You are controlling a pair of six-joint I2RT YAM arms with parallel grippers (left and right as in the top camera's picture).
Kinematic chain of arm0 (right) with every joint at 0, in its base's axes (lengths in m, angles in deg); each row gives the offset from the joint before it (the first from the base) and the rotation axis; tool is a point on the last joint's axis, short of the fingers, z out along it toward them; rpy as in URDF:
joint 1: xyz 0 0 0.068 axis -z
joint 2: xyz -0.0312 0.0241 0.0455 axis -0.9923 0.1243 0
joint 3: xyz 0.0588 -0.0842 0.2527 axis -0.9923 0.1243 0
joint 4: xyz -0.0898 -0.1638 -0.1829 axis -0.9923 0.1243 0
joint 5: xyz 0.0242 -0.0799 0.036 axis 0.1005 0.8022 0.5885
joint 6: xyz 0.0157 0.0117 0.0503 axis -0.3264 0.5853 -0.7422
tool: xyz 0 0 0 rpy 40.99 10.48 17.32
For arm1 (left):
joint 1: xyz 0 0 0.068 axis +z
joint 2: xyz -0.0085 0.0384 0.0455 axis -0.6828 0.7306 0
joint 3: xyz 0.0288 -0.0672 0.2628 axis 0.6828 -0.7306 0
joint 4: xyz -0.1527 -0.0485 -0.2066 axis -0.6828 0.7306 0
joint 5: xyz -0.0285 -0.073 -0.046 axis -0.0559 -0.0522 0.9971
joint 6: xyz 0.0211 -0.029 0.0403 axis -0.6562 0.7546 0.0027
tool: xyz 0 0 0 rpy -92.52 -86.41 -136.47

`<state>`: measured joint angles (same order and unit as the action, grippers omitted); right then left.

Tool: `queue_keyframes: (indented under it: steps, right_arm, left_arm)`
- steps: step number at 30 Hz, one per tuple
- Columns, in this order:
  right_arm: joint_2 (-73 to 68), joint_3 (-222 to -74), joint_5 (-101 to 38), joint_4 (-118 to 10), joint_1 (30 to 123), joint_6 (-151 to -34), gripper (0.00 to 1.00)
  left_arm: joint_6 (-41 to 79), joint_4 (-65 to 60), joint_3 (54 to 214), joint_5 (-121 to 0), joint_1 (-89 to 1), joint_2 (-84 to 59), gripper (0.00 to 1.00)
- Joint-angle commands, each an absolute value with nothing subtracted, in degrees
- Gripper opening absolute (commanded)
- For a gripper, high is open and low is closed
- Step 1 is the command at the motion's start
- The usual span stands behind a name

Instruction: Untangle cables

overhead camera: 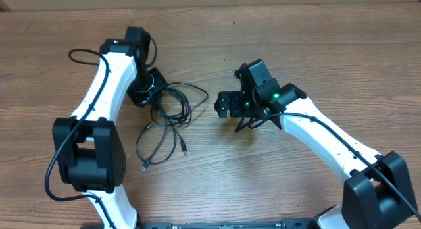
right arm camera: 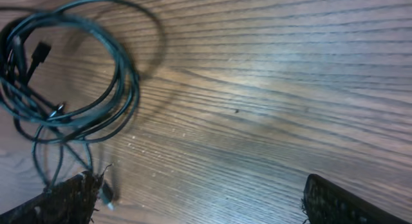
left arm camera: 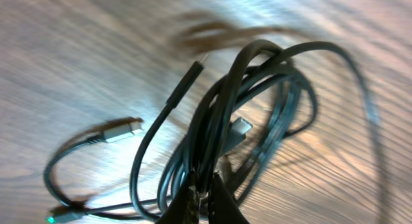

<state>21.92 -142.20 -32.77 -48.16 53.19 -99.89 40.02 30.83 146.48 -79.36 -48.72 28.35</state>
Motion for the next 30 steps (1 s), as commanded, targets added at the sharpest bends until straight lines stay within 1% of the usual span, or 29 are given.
queue_keyframes:
  steps: [1,7,10,14,20,26,30]
  right_arm:
    - [21.31,-142.66,-37.34,-48.46,52.99,-99.87,1.00]
    - [21.31,-142.66,-48.16,-51.09,52.99,-99.65,1.00]
    - [21.31,-142.66,-50.59,-53.29,52.80,-99.67,1.00]
    - [21.31,-142.66,-50.48,-55.30,51.97,-99.76,1.00]
    - [21.31,-142.66,-50.13,-58.43,49.91,-101.42,1.00]
    - [21.31,-142.66,-46.50,-59.65,48.69,-101.38,1.00]
    - [21.31,-142.66,-41.32,-60.72,48.69,-100.92,1.00]
  left_arm:
    - [37.02,30.83,149.89,-73.09,-49.20,27.87,0.04]
    - [37.02,30.13,150.85,-71.87,-49.44,27.87,0.04]
    - [36.37,28.64,150.98,-66.97,-49.52,27.87,0.04]
    - [36.41,26.76,152.27,-63.12,-49.52,27.87,0.05]
    - [36.41,26.50,155.77,-62.40,-50.57,27.87,0.04]
    - [36.41,26.87,161.10,-61.94,-53.04,27.71,0.04]
    - [36.37,27.94,165.60,-61.31,-54.88,27.67,0.04]
